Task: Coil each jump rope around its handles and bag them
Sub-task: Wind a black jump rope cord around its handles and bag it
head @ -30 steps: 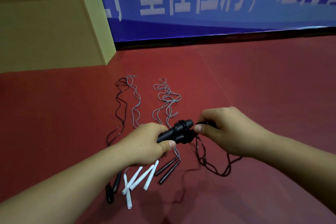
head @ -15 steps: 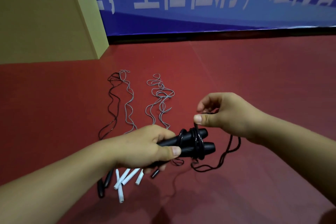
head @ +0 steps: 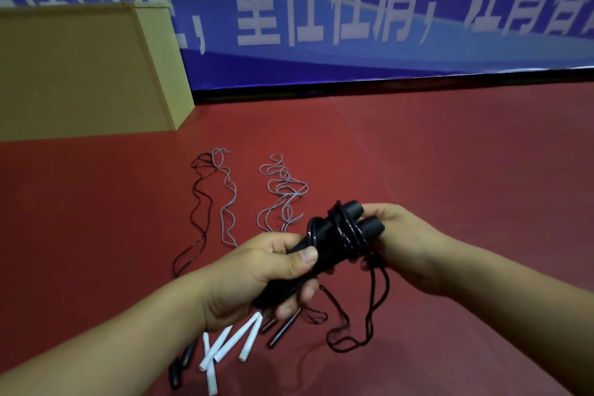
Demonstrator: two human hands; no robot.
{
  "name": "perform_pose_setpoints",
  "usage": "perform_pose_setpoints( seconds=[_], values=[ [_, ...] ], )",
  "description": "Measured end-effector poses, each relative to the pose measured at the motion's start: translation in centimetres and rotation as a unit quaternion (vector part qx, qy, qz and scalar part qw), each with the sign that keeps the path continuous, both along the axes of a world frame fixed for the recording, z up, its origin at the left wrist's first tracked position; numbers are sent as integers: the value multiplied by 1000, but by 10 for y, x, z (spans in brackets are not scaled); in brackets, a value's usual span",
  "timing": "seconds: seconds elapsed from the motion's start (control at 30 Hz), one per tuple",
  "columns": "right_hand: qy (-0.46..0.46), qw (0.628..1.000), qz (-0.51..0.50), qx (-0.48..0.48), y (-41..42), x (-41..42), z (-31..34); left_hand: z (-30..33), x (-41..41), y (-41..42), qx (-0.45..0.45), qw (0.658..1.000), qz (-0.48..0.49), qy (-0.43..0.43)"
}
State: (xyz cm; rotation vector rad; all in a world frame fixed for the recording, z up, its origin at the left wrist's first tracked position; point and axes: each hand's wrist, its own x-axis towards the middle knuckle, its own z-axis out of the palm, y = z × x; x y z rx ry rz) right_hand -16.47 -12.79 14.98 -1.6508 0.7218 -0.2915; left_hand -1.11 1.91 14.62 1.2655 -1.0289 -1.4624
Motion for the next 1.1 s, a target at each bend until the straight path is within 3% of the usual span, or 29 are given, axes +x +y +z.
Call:
perform_pose_setpoints(
  seconds=[0.23, 0.4, 0.5, 0.67, 1.1],
  values=[
    [0, 999, -26, 34, 10, 12, -2, -3, -6, -6, -23, 995, 73, -68],
    [-37, 992, -40, 114, 18, 19, -6, -1, -12, -7, -42, 991, 125, -30],
    [-26, 994, -2, 109, 22, 20, -10, -1, -10, -13, -47, 981, 187, -14],
    [15, 998, 36, 51, 27, 21, -12, -11, 3, -16, -27, 953, 281, -113],
    [91, 992, 46, -68, 25, 18, -4, -29, 35, -13, 30, 890, 296, -346]
  ],
)
